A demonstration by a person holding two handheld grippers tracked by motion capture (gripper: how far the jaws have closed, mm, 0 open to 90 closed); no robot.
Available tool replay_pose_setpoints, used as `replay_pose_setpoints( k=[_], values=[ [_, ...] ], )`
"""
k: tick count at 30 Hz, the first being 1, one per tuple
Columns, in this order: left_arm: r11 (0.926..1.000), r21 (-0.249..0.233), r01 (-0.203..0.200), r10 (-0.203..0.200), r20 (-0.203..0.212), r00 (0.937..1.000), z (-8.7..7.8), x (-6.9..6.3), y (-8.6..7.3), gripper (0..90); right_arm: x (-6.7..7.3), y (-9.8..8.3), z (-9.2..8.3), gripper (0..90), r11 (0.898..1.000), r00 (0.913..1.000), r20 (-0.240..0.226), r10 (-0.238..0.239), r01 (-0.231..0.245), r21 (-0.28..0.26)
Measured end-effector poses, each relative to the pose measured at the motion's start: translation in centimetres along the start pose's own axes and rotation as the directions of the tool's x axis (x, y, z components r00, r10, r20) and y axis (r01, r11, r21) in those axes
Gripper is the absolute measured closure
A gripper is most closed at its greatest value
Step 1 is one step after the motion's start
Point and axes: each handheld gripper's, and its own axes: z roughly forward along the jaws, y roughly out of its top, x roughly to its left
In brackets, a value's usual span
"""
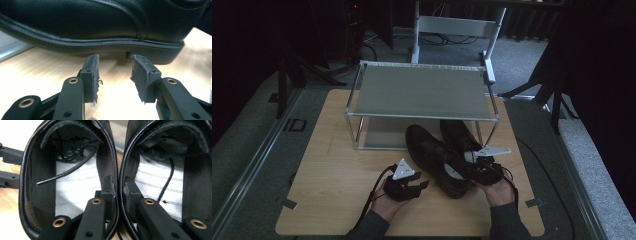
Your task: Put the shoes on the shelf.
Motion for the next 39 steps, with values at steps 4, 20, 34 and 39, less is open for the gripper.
replay_pose_setpoints(
  k=[4, 20, 34, 39],
  values=[
    [0.9999, -0.006, -0.012, 0.012, -0.043, 0.9990, 0.4, 0.5, 0.4, 57.5, 0.0, 0.4, 0.2, 81.2, 1.000, 0.9998, 0.020, 0.007, -0.007, -0.026],
    [0.9954, -0.096, 0.004, -0.027, -0.236, 0.9715, 1.5, 3.6, 2.9, 58.2, 0.5, 2.6, 1.2, 81.2, 0.996, 0.9954, 0.074, 0.062, -0.057, -0.071],
    [0.9933, -0.115, -0.011, -0.027, -0.321, 0.9466, 2.2, 4.7, 3.3, 60.1, 0.2, 3.5, 2.6, 81.1, 0.988, 0.9870, 0.096, 0.129, -0.119, -0.099],
    [0.9924, -0.123, -0.002, -0.039, -0.334, 0.9416, 2.6, 5.2, 3.6, 60.3, 0.3, 3.9, 3.3, 81.1, 0.988, 0.9860, 0.105, 0.130, -0.120, -0.096]
  ],
)
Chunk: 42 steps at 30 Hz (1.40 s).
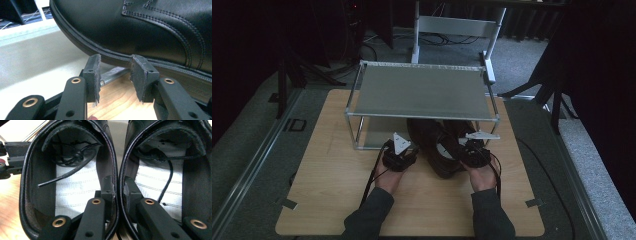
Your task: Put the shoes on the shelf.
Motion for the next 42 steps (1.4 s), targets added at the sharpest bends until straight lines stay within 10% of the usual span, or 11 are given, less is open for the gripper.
replay_pose_setpoints(
  k=[26, 42],
  values=[
    [0.9989, 0.038, 0.029, -0.028, -0.026, 0.9993, 2.3, 0.1, 0.4, 65.5, 0.8, 0.7, 2.8, 81.1, 0.996, 0.9971, 0.034, 0.069, -0.067, -0.051],
    [0.9970, 0.032, 0.071, -0.070, -0.031, 0.9970, 5.0, 2.2, 1.4, 79.2, 2.2, 0.8, 5.5, 81.0, 0.994, 0.9974, 0.062, 0.038, -0.031, -0.106]
  ],
)
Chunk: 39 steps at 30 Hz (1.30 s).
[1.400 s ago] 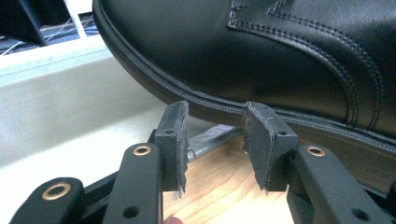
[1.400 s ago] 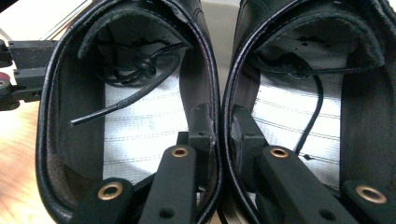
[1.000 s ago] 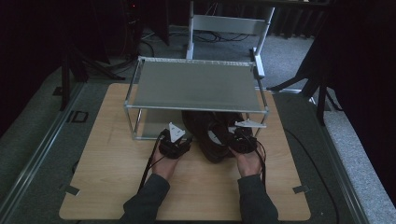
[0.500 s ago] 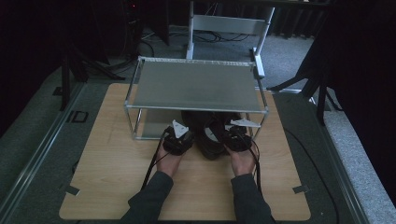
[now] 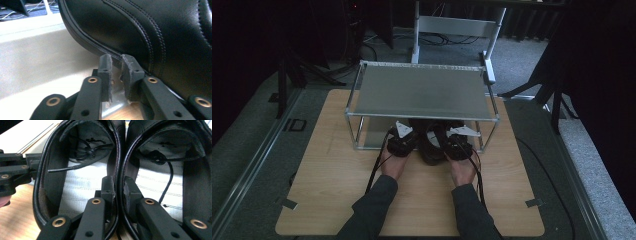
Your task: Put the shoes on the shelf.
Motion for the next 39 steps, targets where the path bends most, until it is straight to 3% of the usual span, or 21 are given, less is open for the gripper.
replay_pose_setpoints(
  k=[5, 17, 18, 23, 26, 39],
  values=[
    [0.9997, -0.009, -0.021, 0.021, -0.012, 0.9997, 0.6, 0.1, 0.1, 83.2, 0.1, -0.1, 0.6, 81.0, 1.000, 0.9999, 0.007, 0.010, -0.010, -0.013],
    [0.9978, -0.063, -0.021, 0.016, -0.071, 0.9973, 1.6, 0.1, 0.6, 89.1, 0.3, -0.2, 1.9, 81.0, 0.996, 0.9991, 0.010, 0.041, -0.040, -0.081],
    [0.9979, -0.063, -0.014, 0.008, -0.091, 0.9958, 1.7, 0.1, 0.7, 89.2, 0.3, -0.2, 1.9, 81.0, 0.995, 0.9989, 0.013, 0.046, -0.044, -0.087],
    [0.9970, -0.072, -0.028, 0.021, -0.105, 0.9943, 2.2, 0.2, 0.8, 89.5, 0.6, -0.2, 2.3, 81.0, 0.994, 0.9984, 0.032, 0.047, -0.043, -0.103],
    [0.9935, -0.093, -0.067, 0.054, -0.134, 0.9895, 2.4, 0.1, 0.8, 89.7, 0.6, -0.1, 2.6, 81.0, 0.993, 0.9980, 0.031, 0.054, -0.051, -0.111],
    [0.9884, -0.119, -0.094, 0.073, -0.168, 0.9830, 3.4, 0.1, 1.0, 89.8, 0.9, 0.2, 3.3, 80.9, 0.990, 0.9968, 0.056, 0.057, -0.049, -0.133]
  ],
)
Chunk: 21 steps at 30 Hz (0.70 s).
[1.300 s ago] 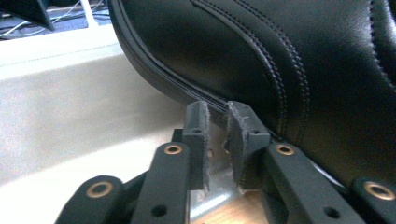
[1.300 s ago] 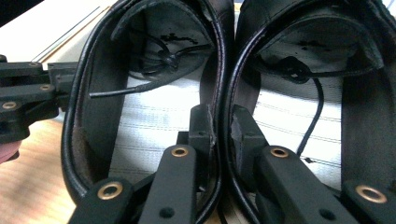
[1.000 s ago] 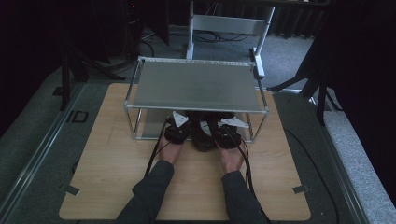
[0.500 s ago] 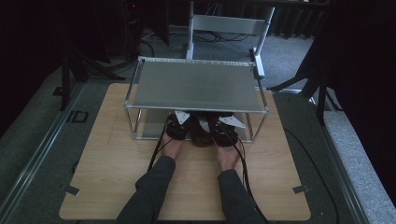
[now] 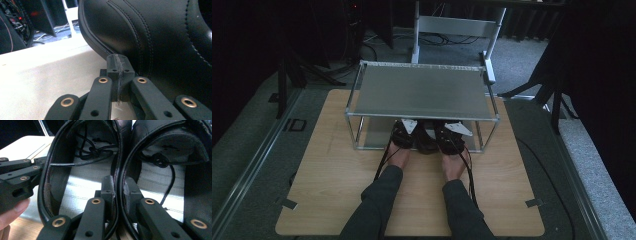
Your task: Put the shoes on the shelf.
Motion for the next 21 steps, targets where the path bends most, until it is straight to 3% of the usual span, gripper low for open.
replay_pose_setpoints(
  k=[6, 11, 12, 15, 17, 21],
  values=[
    [0.9996, -0.024, -0.012, 0.012, -0.020, 0.9997, 0.2, -0.3, 0.2, 90.0, -0.1, 0.0, 0.1, 80.9, 0.999, 0.9997, 0.008, 0.022, -0.022, -0.027],
    [0.9991, -0.041, -0.008, 0.007, -0.040, 0.9992, 0.3, -0.5, 0.1, 90.0, 0.1, -0.2, 0.2, 80.9, 0.999, 0.9998, 0.016, 0.014, -0.013, -0.049],
    [0.9985, -0.045, -0.030, 0.027, -0.057, 0.9980, 0.3, -0.5, 0.0, 90.0, 0.1, -0.2, 0.2, 80.9, 0.999, 0.9998, 0.018, 0.009, -0.008, -0.051],
    [0.9984, -0.054, -0.017, 0.014, -0.065, 0.9978, 0.4, -0.7, -0.1, 90.0, 0.1, -0.2, 0.3, 80.9, 0.999, 0.9997, 0.022, 0.007, -0.006, -0.053],
    [0.9979, -0.060, 0.024, -0.030, -0.096, 0.9949, 0.5, -1.2, -0.3, 90.0, 0.1, -0.3, 0.3, 80.8, 0.998, 0.9996, 0.029, -0.001, 0.003, -0.057],
    [0.9981, -0.058, 0.023, -0.029, -0.102, 0.9944, 0.6, -1.3, -0.4, 90.0, 0.1, -0.2, 0.4, 80.7, 0.999, 0.9995, 0.031, -0.005, 0.006, -0.054]
  ],
)
